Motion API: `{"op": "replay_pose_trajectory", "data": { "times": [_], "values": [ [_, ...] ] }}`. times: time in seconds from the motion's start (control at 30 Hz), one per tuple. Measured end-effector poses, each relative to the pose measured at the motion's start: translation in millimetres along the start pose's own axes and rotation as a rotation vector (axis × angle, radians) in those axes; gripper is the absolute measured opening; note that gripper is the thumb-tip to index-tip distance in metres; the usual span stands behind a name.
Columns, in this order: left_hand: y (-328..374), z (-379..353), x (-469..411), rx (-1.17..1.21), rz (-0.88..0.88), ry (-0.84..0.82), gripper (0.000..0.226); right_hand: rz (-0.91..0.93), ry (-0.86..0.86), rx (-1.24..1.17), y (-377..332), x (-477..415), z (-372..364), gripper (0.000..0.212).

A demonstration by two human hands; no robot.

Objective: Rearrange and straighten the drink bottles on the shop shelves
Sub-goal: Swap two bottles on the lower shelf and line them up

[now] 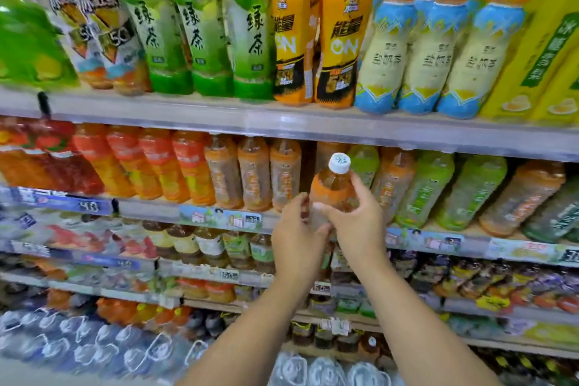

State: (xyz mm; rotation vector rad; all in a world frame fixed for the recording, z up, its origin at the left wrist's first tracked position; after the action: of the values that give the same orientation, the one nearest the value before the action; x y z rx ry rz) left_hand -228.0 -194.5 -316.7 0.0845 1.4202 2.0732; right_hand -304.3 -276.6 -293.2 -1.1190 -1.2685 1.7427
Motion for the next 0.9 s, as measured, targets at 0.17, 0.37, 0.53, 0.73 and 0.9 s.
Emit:
{"op": "replay_pose_trajectory", "data": {
  "times": [0.17,0.37,0.53,0.73,0.9],
  "values": [
    [3.3,-9.0,-32.5,0.037,-0.1,-0.025,0.038,-0.027,0.114,0.023,-0.5,-24.1,-11.6,0.082],
    [6.0,-10.8,-43.7,0.087,-0.126,-0.026,0.038,-0.007,0.151,0.101,-7.3,-32.1,-22.1,0.076],
    [3.2,-15.0,-56.7,0.121,-0.123,-0.076,0.022,0.062,0.141,0.226,-11.7,-38.0,-24.6,0.077],
    [3.9,-16.9,-65.0,0.086,-0.122,-0.064,0.02,0.08,0.19,0.309,-12.6,-41.2,-28.3,0.074],
    [-0.8,-16.1,-63.6,0.057,-0.116,-0.087,0.024,0.061,0.16,0.444,-9.0,-44.4,-27.1,0.072]
  ]
}}
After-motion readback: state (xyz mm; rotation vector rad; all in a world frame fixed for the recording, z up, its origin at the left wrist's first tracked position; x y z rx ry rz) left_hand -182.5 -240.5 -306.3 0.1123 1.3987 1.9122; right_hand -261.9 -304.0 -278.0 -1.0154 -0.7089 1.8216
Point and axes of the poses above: each hand's wrist, its own x-axis away from the middle knuckle, its own z-axis out of the back of the hand, y = z × x, the point moved 3 cm from there along -x, towards the middle knuckle, and after that the axes turned 3 degrees about y, right-handed, at the moved point
